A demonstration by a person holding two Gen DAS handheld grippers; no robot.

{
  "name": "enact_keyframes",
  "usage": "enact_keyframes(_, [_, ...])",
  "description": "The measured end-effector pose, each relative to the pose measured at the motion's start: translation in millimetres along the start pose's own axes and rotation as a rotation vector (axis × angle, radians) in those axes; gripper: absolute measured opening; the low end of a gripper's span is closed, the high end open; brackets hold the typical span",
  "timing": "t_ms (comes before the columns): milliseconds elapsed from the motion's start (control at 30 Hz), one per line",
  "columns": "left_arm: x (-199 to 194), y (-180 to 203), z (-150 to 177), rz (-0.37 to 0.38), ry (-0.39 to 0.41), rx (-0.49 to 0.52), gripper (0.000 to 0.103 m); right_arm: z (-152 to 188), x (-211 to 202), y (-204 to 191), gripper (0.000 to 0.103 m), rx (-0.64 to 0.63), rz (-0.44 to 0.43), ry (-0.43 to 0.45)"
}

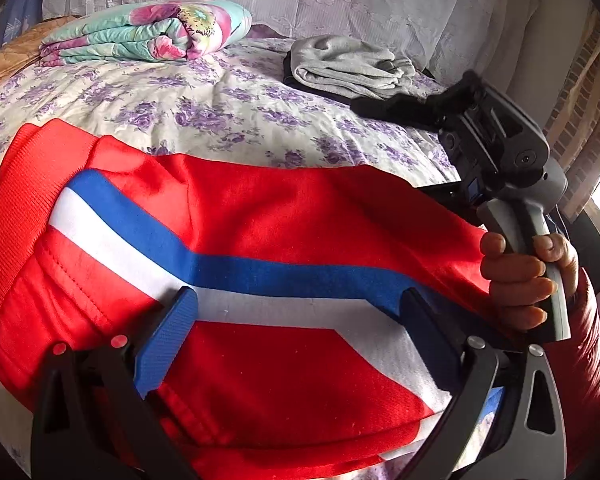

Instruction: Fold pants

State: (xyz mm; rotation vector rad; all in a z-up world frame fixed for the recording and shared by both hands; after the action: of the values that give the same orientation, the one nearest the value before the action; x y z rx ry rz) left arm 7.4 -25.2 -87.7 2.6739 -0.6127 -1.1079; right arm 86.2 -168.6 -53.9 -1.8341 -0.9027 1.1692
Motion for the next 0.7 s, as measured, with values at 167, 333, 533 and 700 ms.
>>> enact_keyframes(167, [-8,-16,-2,-0.062,-0.021,0.065,0.098,-11,-45,17,0.053,-0.196,0.323,0.154])
enact_keyframes(333, [-19,-39,1,-0.218,-0.029,0.216,0.076,-3,-105,-7,0.053,-0.392,0.510,0.380])
enact_keyframes(533, [-65,-42,-9,-0.233,0.106,0.178,0.099,64,-51,-29,0.073,-0.619,0.521,0.196])
enact_keyframes(700, [-53,-63,-28,-0.408,0.056,0.206,0.099,63,-49,-2,0.072,-0.560,0.634,0.110])
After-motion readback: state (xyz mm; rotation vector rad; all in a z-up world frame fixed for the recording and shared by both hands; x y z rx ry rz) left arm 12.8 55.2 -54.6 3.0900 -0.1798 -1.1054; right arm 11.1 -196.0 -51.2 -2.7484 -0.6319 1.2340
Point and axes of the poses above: each gripper's, at about its wrist camera, not at the fingertips, and x roughly the way its jaws point, y to its right, z to its underside, the point moved 8 cm from there along x, roughly the way its jaws point, and after that the axes turned 5 degrees about y, right-handed, at the moved point
